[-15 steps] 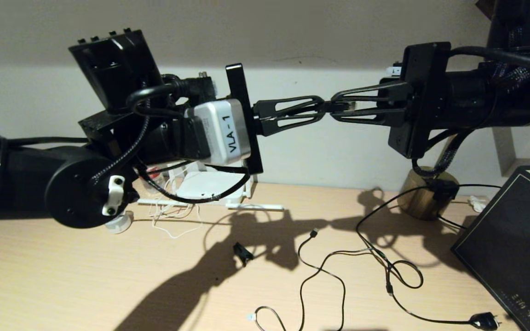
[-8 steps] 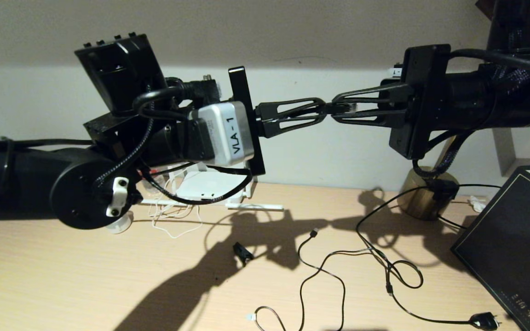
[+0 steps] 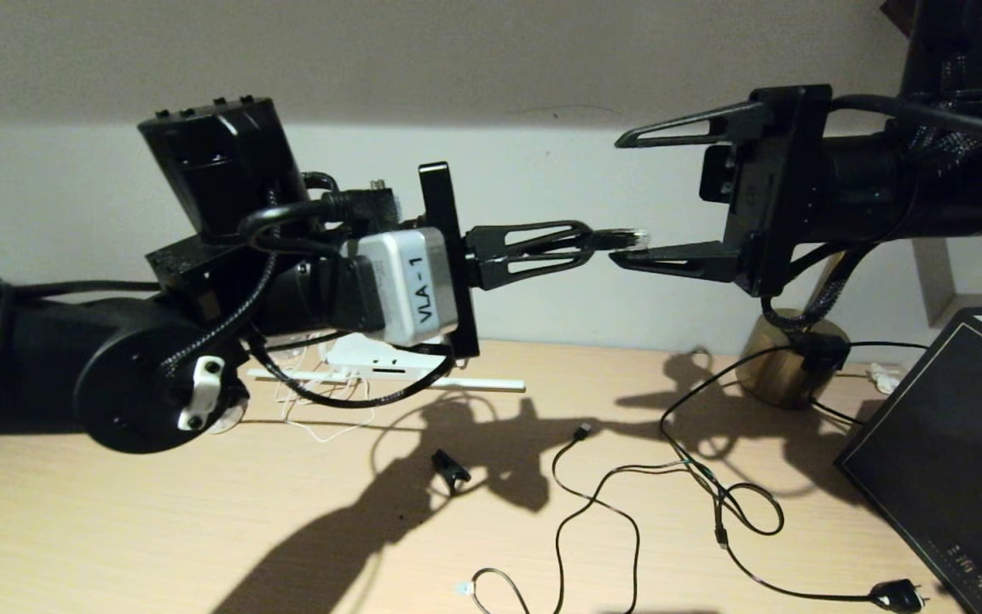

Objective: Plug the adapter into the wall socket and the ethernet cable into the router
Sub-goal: Align cable and router interface

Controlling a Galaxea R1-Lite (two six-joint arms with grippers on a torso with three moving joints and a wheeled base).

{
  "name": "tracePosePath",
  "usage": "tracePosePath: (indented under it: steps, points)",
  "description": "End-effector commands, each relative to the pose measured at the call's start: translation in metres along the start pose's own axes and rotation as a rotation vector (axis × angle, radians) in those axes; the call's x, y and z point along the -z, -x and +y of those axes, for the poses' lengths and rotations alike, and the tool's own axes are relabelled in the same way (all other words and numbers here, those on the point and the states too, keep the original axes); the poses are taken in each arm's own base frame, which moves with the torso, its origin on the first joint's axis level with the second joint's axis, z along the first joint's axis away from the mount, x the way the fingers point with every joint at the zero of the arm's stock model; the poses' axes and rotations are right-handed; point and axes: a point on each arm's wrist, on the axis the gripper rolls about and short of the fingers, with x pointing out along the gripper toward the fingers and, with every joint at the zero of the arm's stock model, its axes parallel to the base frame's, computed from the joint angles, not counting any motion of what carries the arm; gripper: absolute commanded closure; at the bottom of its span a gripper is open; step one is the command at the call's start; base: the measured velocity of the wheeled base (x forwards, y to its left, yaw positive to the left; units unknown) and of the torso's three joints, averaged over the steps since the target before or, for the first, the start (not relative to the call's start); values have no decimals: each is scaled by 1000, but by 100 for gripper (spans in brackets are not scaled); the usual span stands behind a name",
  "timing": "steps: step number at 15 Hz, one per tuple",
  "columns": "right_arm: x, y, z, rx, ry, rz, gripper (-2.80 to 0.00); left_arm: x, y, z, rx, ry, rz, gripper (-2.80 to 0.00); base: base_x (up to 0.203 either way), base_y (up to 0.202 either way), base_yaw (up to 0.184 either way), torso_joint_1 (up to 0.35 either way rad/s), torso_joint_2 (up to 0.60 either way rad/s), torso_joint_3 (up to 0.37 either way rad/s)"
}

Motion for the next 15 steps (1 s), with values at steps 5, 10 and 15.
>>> tracePosePath:
  steps: [5,10,15]
  points:
    - [33,56,19,63,392,-444,0,-15,103,25,-180,498,251,0,0,0,0,0,0,0]
    - [111,91,-19,466,745,-755,0,-26,126,43,-618,904,452,0,0,0,0,0,0,0]
    - [205,133,-85,988,1026,-1073,0,-52,147,7,-695,1194,661,0,0,0,0,0,0,0]
